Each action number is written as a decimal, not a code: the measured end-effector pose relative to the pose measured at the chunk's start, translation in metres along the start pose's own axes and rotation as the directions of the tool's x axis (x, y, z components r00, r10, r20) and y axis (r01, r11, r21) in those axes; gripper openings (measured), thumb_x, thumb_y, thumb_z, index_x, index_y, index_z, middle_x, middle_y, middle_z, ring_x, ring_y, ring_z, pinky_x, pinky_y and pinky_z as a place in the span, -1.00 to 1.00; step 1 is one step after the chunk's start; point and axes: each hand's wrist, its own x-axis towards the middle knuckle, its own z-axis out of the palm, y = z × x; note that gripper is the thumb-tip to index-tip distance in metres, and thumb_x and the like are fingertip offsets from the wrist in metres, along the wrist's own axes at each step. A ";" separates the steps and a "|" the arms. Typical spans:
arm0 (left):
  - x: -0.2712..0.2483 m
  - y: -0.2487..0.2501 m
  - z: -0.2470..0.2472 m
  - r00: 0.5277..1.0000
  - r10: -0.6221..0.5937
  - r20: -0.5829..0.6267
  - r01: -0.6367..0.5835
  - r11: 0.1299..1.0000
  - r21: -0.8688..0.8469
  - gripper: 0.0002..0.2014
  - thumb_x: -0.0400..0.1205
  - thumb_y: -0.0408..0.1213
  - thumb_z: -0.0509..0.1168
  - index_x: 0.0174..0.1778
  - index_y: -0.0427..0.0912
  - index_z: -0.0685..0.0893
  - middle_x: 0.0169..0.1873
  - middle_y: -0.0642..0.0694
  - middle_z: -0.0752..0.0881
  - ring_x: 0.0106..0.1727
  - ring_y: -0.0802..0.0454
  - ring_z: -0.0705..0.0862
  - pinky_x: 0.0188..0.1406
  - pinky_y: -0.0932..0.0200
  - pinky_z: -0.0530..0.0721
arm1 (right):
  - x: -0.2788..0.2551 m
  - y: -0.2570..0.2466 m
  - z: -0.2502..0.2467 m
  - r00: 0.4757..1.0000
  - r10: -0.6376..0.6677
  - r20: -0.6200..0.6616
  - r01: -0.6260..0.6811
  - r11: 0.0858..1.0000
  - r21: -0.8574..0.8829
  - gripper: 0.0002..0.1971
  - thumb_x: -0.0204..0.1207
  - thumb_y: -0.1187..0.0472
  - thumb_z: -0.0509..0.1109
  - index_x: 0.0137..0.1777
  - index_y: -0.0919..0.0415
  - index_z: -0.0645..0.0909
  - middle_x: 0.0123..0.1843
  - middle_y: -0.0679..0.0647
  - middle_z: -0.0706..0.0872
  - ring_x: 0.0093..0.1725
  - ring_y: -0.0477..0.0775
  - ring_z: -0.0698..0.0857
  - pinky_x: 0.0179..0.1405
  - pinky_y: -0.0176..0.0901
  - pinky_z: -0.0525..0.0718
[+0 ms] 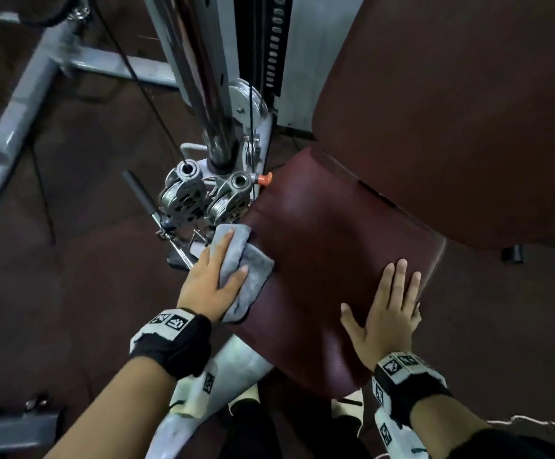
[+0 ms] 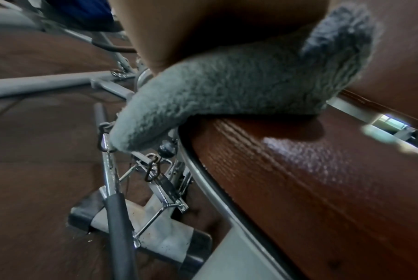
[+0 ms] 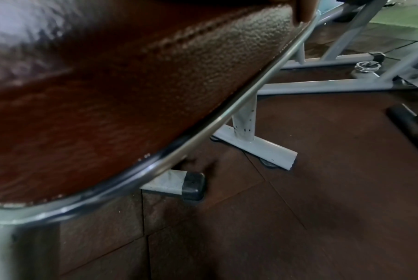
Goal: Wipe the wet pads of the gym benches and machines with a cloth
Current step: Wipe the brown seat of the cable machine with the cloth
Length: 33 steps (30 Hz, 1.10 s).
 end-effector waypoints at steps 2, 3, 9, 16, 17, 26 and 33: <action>0.010 0.007 -0.003 0.999 0.037 0.032 -0.038 0.999 0.039 -0.19 0.45 0.32 0.02 0.64 0.09 0.20 0.50 -0.10 0.44 0.48 -0.09 0.45 0.39 0.09 0.40 | 0.001 0.001 0.000 1.000 0.003 -0.004 -0.003 1.000 0.000 0.02 0.35 -0.40 0.04 0.67 0.28 -0.07 0.71 0.12 -0.16 0.67 0.30 -0.15 0.36 0.55 0.29; 0.019 0.013 -0.006 0.996 0.056 0.067 -0.060 0.996 0.068 -0.19 0.45 0.32 0.00 0.65 0.09 0.19 0.50 -0.11 0.44 0.48 -0.10 0.45 0.39 0.09 0.40 | 0.001 0.001 0.000 1.000 0.006 -0.003 -0.006 1.000 0.002 0.03 0.36 -0.40 0.04 0.67 0.28 -0.08 0.71 0.12 -0.17 0.67 0.29 -0.16 0.36 0.55 0.29; 0.109 0.059 0.003 0.978 0.087 0.190 -0.138 0.953 0.271 -0.30 0.64 0.11 0.18 0.67 0.10 0.07 0.60 -0.19 0.28 0.55 -0.25 0.34 0.51 -0.06 0.32 | 0.002 -0.001 0.000 1.000 0.009 -0.019 -0.009 1.000 0.005 0.04 0.34 -0.40 0.08 0.66 0.31 -0.01 0.71 0.15 -0.10 0.67 0.31 -0.09 0.30 0.55 0.37; 0.150 0.086 0.015 0.963 0.103 0.248 -0.174 0.942 0.286 -0.33 0.68 0.05 0.15 0.67 0.15 0.01 0.62 -0.16 0.24 0.59 -0.26 0.27 0.56 -0.10 0.23 | 0.004 0.000 0.001 0.999 0.007 -0.039 -0.007 1.000 -0.018 0.04 0.33 -0.40 0.11 0.65 0.33 0.03 0.71 0.17 -0.07 0.66 0.34 -0.04 0.29 0.53 0.42; 0.145 0.082 0.016 0.967 0.116 0.226 -0.178 0.943 0.280 -0.34 0.66 0.09 0.14 0.66 0.17 0.03 0.62 -0.16 0.25 0.58 -0.27 0.28 0.56 -0.11 0.22 | 0.003 -0.001 0.001 0.999 0.011 -0.041 -0.012 1.000 -0.020 0.05 0.32 -0.40 0.11 0.65 0.32 0.03 0.71 0.17 -0.06 0.66 0.34 -0.03 0.29 0.53 0.42; 0.176 0.100 0.021 0.956 0.154 0.248 -0.207 0.957 0.204 -0.23 0.48 0.22 0.01 0.66 0.10 0.12 0.58 -0.22 0.34 0.50 -0.29 0.41 0.46 -0.06 0.37 | 0.003 -0.002 0.000 0.999 0.009 -0.040 -0.010 1.000 -0.026 0.04 0.35 -0.43 0.06 0.65 0.33 0.03 0.71 0.19 0.00 0.66 0.32 -0.02 0.33 0.49 0.40; 0.214 0.113 0.035 0.935 0.070 0.349 -0.185 0.932 0.310 -0.29 0.46 0.37 -0.05 0.56 0.26 0.14 0.58 -0.08 0.29 0.54 -0.20 0.36 0.50 -0.06 0.33 | 0.002 -0.002 0.001 1.000 0.007 -0.027 -0.007 1.000 -0.027 0.05 0.34 -0.43 0.07 0.66 0.32 0.02 0.71 0.18 -0.02 0.67 0.31 -0.03 0.33 0.48 0.38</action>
